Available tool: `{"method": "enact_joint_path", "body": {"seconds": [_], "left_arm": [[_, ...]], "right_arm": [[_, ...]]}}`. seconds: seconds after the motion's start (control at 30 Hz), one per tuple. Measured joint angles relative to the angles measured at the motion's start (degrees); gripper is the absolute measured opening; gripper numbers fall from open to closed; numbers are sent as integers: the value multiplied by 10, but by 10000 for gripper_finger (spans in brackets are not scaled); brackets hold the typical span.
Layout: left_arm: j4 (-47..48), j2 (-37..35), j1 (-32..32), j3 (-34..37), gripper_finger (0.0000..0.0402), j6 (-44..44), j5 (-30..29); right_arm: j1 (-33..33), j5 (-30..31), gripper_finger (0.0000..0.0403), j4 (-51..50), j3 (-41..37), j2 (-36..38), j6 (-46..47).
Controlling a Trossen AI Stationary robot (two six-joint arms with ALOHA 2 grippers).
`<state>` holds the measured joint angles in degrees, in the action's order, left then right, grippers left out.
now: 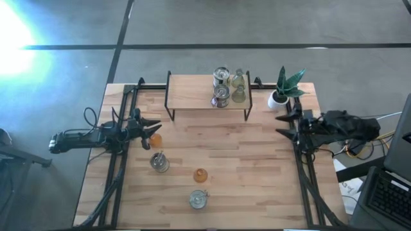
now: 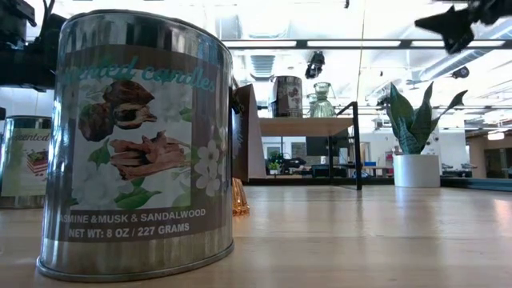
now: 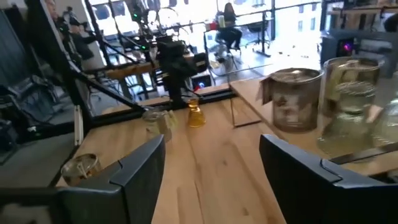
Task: Pick & Place candle stick holders
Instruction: Put the brown scented candle on the shelf
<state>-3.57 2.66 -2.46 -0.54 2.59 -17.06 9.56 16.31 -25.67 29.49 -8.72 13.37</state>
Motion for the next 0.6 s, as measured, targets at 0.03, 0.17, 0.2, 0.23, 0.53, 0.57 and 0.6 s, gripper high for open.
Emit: {"method": "enact_joint_path", "body": {"seconds": [0.03,0.17,0.2,0.23,0.53,0.57,0.6], "left_arm": [[0,0,0,0,92,0,0],[0,0,0,0,92,0,0],[0,0,0,0,92,0,0],[0,0,0,0,92,0,0],[0,1,0,0,92,0,0],[0,1,0,0,92,0,0],[0,1,0,0,92,0,0]], "right_arm": [[0,1,251,25,-21,9,0],[-2,19,251,86,-96,41,-1],[-2,30,251,86,-112,50,-3],[-2,43,251,85,-126,60,-7],[-2,144,251,103,-205,85,-2],[-2,163,251,105,-209,87,-2],[-2,181,251,104,-214,87,-2]]}}
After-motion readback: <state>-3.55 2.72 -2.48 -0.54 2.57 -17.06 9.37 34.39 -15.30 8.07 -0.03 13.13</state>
